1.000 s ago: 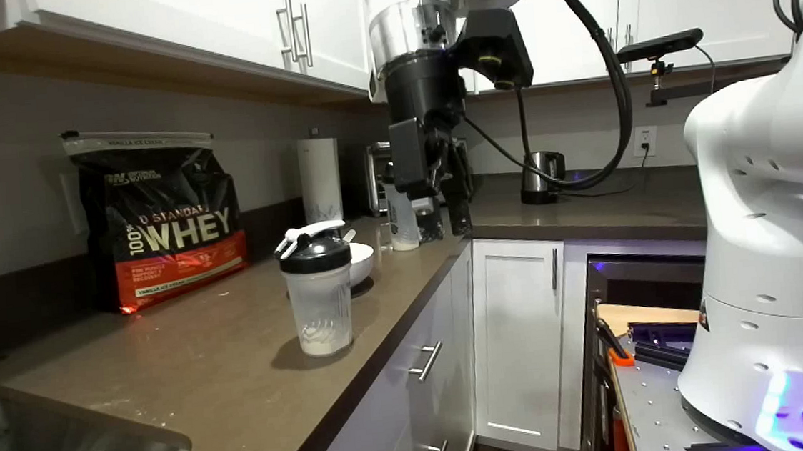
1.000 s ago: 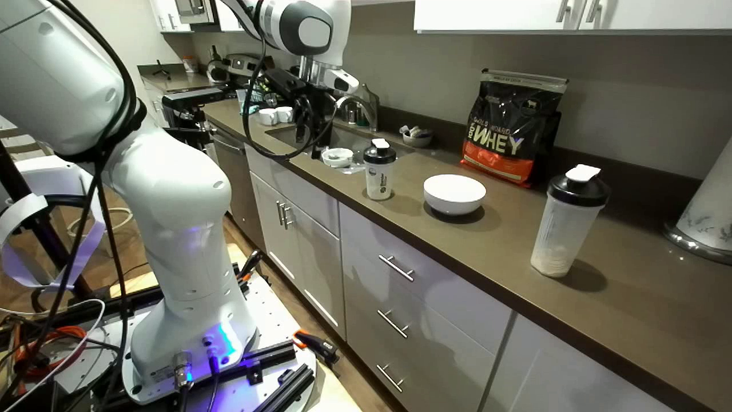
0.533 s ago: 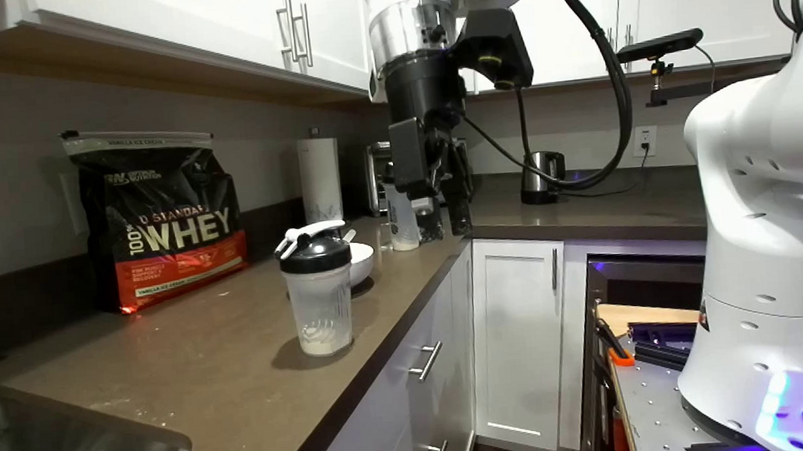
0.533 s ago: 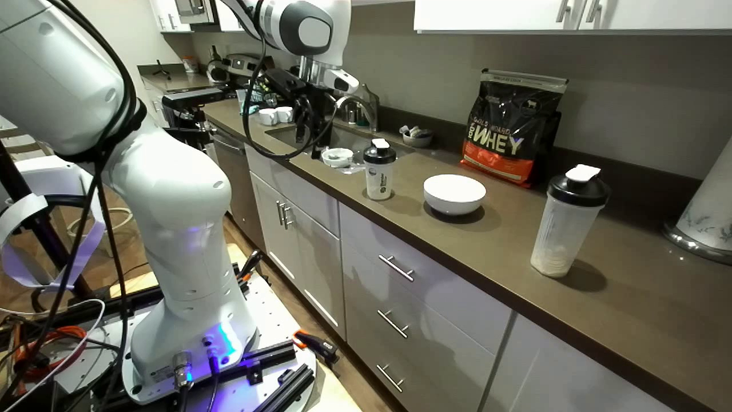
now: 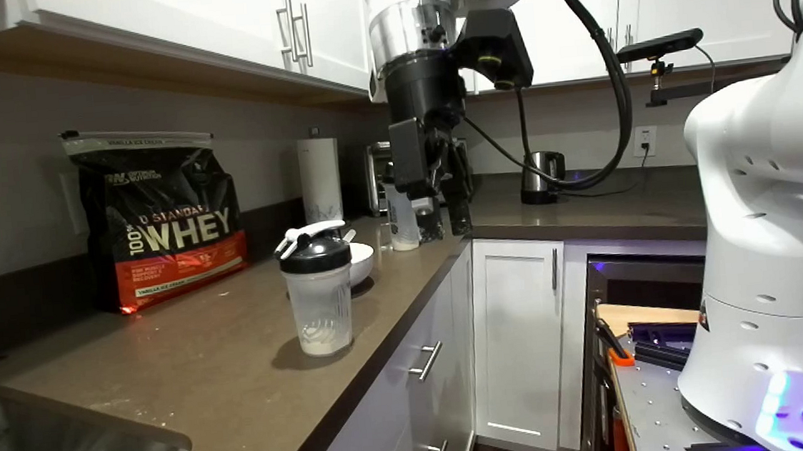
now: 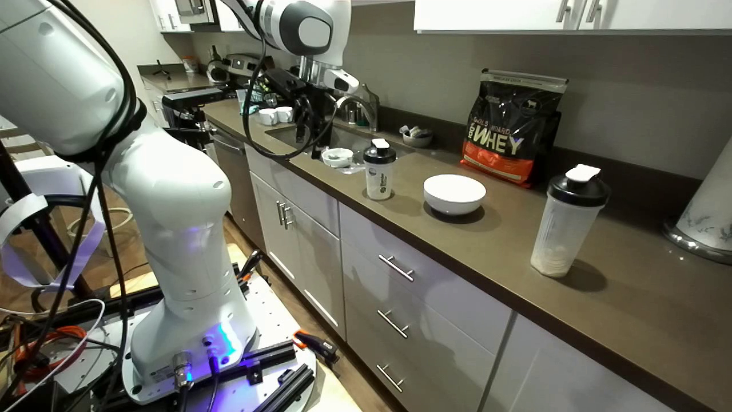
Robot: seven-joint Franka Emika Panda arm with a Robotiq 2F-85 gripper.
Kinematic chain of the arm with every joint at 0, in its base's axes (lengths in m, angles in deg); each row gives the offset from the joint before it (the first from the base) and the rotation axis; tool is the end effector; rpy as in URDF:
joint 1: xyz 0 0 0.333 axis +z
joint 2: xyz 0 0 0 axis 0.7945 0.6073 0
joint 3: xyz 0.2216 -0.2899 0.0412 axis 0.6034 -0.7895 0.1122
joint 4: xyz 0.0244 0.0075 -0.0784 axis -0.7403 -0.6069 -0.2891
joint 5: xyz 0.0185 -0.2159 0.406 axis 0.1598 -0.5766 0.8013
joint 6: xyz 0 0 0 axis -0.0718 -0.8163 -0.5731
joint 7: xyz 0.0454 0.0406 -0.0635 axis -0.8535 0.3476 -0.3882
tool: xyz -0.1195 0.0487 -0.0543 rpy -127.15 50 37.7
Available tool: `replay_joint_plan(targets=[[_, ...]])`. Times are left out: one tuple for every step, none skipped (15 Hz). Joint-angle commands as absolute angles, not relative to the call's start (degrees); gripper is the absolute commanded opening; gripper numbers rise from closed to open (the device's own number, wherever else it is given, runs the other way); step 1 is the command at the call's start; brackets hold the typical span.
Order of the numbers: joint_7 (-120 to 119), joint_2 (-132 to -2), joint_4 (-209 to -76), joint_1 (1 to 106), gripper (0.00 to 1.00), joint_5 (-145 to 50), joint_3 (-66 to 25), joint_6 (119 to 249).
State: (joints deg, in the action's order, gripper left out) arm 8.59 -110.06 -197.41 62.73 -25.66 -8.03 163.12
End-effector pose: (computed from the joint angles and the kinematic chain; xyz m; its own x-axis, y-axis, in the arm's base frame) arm 0.3823 0.1605 0.3874 0.9812 -0.0538 -0.1853 -0.0862 -0.9814 -0.1716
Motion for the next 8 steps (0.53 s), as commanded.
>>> replay_joint_plan(targets=[[7.72,-110.08,-197.47,62.22,1.00,-25.91,-7.77,164.04],[7.10,-109.89,-197.42,61.95,1.00,-26.87,-7.71,164.98],[6.55,-109.73,-197.33,61.75,1.00,-27.85,-7.65,166.03],[5.36,-109.38,-197.12,61.73,1.00,-28.49,-7.89,167.49],[4.43,-109.06,-196.96,61.67,1.00,-29.31,-8.03,168.99],[2.23,-108.69,-196.77,61.89,1.00,-29.81,-8.49,170.52],[0.82,-108.46,-196.76,62.00,1.00,-30.45,-8.76,171.90],[-1.16,-108.04,-196.60,62.14,1.00,-31.02,-9.22,173.06]])
